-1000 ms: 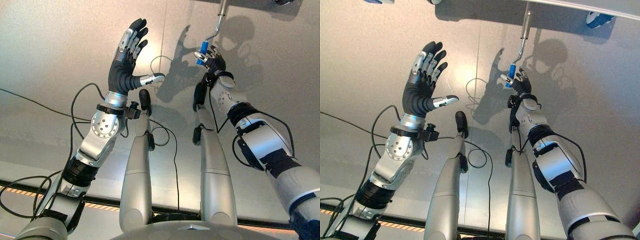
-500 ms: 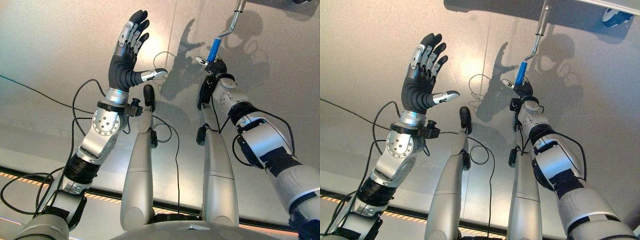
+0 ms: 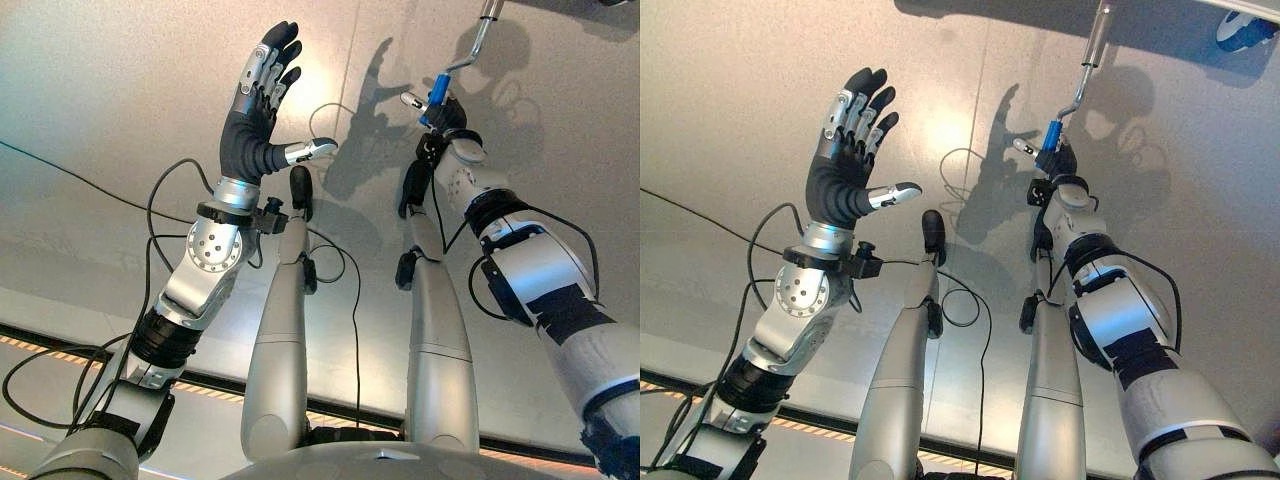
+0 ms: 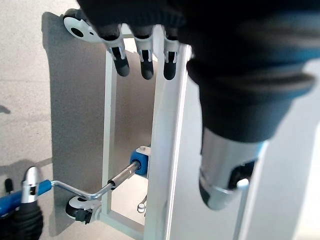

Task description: Raise the hospital bed

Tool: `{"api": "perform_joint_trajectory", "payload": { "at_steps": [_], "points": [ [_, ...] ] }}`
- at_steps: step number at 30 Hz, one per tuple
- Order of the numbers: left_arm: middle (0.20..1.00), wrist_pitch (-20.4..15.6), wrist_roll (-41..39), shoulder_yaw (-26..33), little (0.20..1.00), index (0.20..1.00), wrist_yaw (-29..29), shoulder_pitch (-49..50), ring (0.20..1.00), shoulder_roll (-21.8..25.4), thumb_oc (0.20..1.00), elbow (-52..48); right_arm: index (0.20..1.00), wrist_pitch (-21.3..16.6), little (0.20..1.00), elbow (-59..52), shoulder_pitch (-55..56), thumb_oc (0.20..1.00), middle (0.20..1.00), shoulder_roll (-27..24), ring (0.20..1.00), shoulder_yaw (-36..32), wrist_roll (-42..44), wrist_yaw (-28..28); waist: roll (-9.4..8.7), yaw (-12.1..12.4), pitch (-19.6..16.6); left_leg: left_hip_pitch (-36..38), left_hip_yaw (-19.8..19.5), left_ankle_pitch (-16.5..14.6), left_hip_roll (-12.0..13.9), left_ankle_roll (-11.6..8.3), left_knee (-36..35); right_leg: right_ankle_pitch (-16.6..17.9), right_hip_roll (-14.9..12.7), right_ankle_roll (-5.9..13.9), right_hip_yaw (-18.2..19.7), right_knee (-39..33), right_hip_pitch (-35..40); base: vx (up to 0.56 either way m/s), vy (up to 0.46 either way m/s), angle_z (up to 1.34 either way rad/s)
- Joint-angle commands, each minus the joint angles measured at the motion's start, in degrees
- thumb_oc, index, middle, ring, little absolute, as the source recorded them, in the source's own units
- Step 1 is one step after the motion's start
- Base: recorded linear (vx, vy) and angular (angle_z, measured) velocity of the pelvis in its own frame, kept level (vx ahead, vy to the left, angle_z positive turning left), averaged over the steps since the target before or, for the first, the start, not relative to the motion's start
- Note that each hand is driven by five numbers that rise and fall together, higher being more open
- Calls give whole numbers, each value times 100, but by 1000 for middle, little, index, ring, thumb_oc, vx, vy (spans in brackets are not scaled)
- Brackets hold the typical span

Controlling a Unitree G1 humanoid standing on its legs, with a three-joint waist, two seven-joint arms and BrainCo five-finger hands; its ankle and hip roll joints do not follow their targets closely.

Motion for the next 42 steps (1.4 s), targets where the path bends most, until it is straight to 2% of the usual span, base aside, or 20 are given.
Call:
{"api": "perform_joint_trajectory", "payload": {
  "at_steps": [1,11,12,13,24,42],
  "points": [
    [1000,-339,77,16,1000,1000,-5,219,1000,103,1000,-883,1000,-82,1000,17,-151,1000,1000,-38,1000,219,42,13,268,-96,-109,-63,34,-616,-245,204,651,-192,-9,551,176,-216,386,0,0,0],
    [1000,-316,71,-53,1000,1000,-23,255,1000,121,1000,-881,1000,-89,1000,78,-295,1000,1000,-198,1000,250,85,-22,257,-107,-109,-17,59,-632,-210,183,648,-222,-10,556,143,-226,445,0,-3,0],
    [1000,-328,55,-47,1000,1000,-32,239,1000,145,1000,-897,567,-75,567,84,-290,567,567,-207,567,261,93,-1,257,-109,-109,-16,52,-637,-208,182,654,-228,-9,553,145,-219,454,0,0,0],
    [1000,-330,45,-42,1000,1000,-34,237,1000,149,1000,-903,200,-59,200,92,-285,200,200,-206,200,269,80,11,264,-106,-109,-14,55,-636,-207,181,649,-232,-6,552,139,-215,450,0,0,0],
    [1000,-339,16,-1,1000,1000,-18,195,1000,97,1000,-955,200,7,200,284,-154,200,200,-50,200,196,8,88,309,-80,-109,-33,65,-652,-220,194,681,-214,-12,555,136,-195,432,0,0,0],
    [1000,-333,43,11,1000,1000,-31,177,1000,87,1000,-979,200,-11,200,221,-69,200,200,132,200,200,-23,101,270,-86,-109,-12,66,-652,-240,201,687,-162,-26,583,106,-258,466,0,0,0]
  ]
}}
